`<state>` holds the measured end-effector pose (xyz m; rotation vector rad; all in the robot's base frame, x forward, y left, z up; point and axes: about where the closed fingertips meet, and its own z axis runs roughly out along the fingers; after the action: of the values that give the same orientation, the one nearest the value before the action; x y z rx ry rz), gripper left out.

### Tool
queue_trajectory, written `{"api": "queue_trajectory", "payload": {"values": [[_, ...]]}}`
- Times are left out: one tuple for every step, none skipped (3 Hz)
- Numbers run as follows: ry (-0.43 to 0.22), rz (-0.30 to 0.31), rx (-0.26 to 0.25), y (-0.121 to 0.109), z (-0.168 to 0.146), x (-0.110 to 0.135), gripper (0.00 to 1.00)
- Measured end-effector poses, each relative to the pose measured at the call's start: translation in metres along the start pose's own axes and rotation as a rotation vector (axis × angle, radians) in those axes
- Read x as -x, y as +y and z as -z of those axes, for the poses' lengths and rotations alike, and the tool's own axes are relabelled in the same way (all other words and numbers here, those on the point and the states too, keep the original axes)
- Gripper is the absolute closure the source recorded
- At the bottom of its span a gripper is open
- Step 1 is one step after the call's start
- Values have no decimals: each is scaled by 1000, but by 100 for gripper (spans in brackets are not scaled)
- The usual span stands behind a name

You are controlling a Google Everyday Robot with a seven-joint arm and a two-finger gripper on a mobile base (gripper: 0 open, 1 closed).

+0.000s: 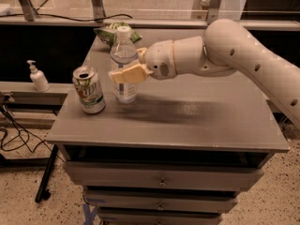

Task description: Move blue plastic bottle near 7up can

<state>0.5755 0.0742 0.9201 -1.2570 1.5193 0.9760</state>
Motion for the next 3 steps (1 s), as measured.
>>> {"api": "queue_trajectory", "payload": {"values": [[-7,15,33,8,-11,0,100],[-7,26,67,17,-19,-1,100],[-5,38,82,22,-21,-3,83]]}}
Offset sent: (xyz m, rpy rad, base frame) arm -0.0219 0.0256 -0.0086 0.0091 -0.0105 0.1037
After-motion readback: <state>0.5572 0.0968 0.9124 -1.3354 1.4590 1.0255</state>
